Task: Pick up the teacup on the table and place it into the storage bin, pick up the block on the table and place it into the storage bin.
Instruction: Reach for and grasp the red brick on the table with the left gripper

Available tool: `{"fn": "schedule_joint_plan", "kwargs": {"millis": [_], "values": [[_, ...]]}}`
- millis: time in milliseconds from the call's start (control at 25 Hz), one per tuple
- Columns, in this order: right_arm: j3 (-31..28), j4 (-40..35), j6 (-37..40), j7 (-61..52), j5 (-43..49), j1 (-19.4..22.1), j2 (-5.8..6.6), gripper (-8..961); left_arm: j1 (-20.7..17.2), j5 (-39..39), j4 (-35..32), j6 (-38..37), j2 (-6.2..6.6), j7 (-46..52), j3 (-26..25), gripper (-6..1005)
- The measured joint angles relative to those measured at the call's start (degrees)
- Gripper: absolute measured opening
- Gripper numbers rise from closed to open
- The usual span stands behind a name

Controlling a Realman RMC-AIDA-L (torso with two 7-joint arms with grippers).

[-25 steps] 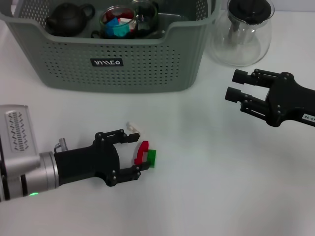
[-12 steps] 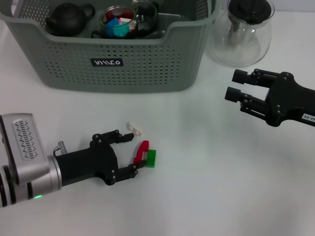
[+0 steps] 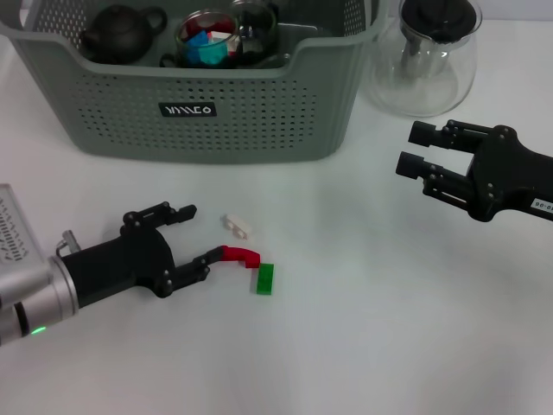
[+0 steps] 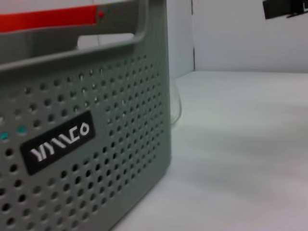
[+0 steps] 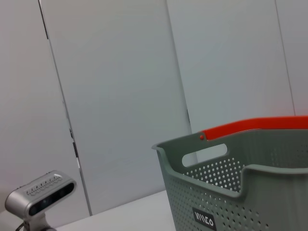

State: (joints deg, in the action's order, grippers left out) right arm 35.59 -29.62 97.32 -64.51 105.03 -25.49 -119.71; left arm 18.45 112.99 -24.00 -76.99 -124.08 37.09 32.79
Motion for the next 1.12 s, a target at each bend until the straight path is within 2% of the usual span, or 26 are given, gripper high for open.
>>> {"fn": "schedule_joint_plan", "kwargs": {"millis": [560,1120], "values": [[-0.6,0.0,0.0,0.0,0.0,0.0,-0.06,505,1.0,0.6,2.0,1.2,-0.38,-0.7,3.3,631],[-0.6,0.0,0.2,0.0,0.0,0.4,-0.09,505,1.5,1.0,3.4,1.8,-0.39,-1.3,4.7,551]]}}
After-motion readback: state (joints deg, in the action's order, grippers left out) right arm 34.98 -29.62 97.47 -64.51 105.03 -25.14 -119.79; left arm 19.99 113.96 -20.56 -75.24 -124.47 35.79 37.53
